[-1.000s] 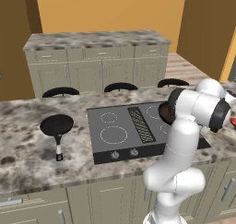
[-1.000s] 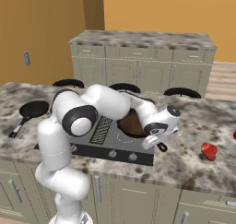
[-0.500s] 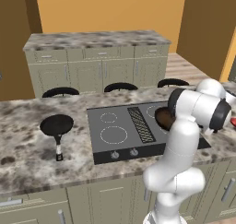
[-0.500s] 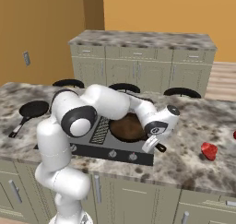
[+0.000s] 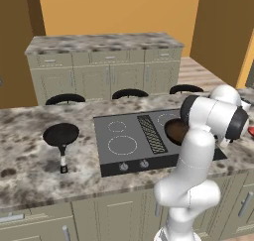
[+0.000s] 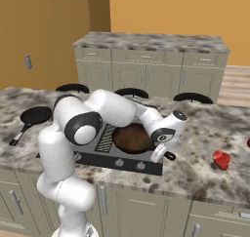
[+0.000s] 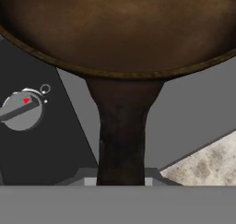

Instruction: Place both pans onto different burners. Then place the tomato and the steak on different pans.

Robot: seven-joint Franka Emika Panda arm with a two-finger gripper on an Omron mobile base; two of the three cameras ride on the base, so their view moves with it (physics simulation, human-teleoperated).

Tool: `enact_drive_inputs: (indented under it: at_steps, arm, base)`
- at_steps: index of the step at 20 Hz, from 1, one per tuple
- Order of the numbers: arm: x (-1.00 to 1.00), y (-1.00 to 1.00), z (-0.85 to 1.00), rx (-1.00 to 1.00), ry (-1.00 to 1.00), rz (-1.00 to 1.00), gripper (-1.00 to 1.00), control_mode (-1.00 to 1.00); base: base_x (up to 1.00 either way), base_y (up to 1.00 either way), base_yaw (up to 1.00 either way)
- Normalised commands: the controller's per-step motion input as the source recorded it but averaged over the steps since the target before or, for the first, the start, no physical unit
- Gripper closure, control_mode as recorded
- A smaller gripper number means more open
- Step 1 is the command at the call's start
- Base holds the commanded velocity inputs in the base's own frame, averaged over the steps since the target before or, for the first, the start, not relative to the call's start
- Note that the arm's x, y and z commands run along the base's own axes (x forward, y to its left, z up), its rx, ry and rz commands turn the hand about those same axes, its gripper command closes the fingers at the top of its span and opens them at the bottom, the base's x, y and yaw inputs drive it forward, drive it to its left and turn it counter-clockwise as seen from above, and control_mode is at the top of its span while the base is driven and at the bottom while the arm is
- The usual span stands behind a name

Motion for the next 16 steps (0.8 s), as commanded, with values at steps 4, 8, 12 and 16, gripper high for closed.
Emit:
enact_drive_inputs:
  at_steps: [4,8,12,16]
  arm:
    - [0.12,0.0,0.0,0.0,0.0,0.0,1.0,-1.0]
    - [0.14,-0.03,0.0,0.0,0.0,0.0,1.0,-1.0]
    - [0.07,-0.15,0.0,0.0,0.0,0.0,1.0,-1.0]
    - [0.0,-0.05,0.0,0.0,0.0,0.01,1.0,-1.0]
  base:
    - [0.0,0.0,0.0]
    - [0.0,0.0,0.0]
    - [0.0,0.0,0.0]
    - [0.0,0.0,0.0]
